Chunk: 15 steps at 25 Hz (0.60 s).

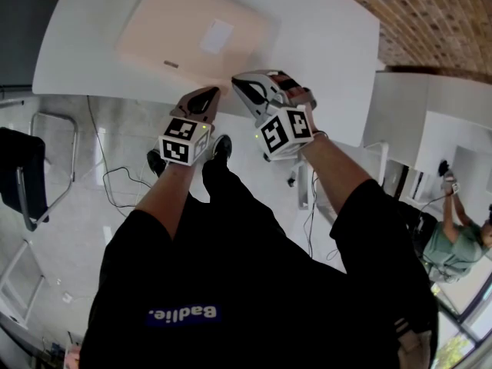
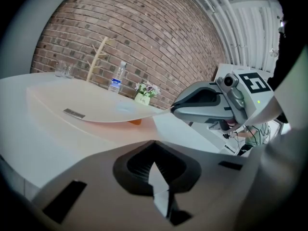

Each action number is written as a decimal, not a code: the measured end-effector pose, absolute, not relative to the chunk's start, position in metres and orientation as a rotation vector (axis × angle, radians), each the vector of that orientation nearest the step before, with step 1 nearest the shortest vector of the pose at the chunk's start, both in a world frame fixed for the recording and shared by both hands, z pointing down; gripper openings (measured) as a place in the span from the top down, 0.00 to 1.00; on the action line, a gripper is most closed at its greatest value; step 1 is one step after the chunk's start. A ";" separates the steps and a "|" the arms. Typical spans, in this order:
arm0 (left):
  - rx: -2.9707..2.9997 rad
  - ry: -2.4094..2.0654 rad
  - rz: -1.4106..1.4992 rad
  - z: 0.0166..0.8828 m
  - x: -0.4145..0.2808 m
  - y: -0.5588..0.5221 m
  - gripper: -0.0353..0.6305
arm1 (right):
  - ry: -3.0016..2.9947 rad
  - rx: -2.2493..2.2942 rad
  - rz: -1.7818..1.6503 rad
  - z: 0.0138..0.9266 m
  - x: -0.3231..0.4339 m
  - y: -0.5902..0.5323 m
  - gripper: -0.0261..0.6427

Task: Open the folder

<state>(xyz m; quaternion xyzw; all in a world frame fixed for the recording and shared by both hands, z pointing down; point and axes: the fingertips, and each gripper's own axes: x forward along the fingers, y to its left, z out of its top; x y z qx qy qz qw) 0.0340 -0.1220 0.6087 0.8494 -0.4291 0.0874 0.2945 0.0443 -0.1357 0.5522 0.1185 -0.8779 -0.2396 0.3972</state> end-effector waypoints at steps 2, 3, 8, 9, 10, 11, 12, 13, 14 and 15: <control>2.251 -1.143 0.230 0.609 0.034 -0.122 0.94 | -2.251 0.336 -0.566 0.546 0.044 -0.139 0.92; 2.246 -1.142 0.229 0.609 0.035 -0.123 0.94 | -2.263 0.352 -0.549 0.544 0.044 -0.141 0.92; 2.234 -1.138 0.243 0.610 0.036 -0.124 0.94 | -2.309 0.402 -0.504 0.535 0.044 -0.147 0.92; 2.228 -1.138 0.240 0.609 0.036 -0.125 0.94 | -2.316 0.411 -0.497 0.532 0.044 -0.147 0.92; 2.221 -1.138 0.233 0.609 0.035 -0.125 0.94 | -2.325 0.421 -0.490 0.529 0.044 -0.148 0.92; 2.212 -1.139 0.225 0.609 0.034 -0.126 0.94 | -2.336 0.436 -0.484 0.524 0.043 -0.149 0.92; 2.205 -1.140 0.217 0.609 0.033 -0.127 0.94 | -2.347 0.456 -0.478 0.519 0.043 -0.151 0.92; 2.199 -1.142 0.212 0.609 0.032 -0.127 0.94 | -2.360 0.483 -0.466 0.513 0.044 -0.155 0.92; 2.196 -1.143 0.209 0.609 0.032 -0.127 0.94 | -2.373 0.511 -0.449 0.508 0.045 -0.160 0.92; 2.193 -1.144 0.207 0.610 0.032 -0.128 0.94 | -2.386 0.536 -0.434 0.503 0.047 -0.165 0.92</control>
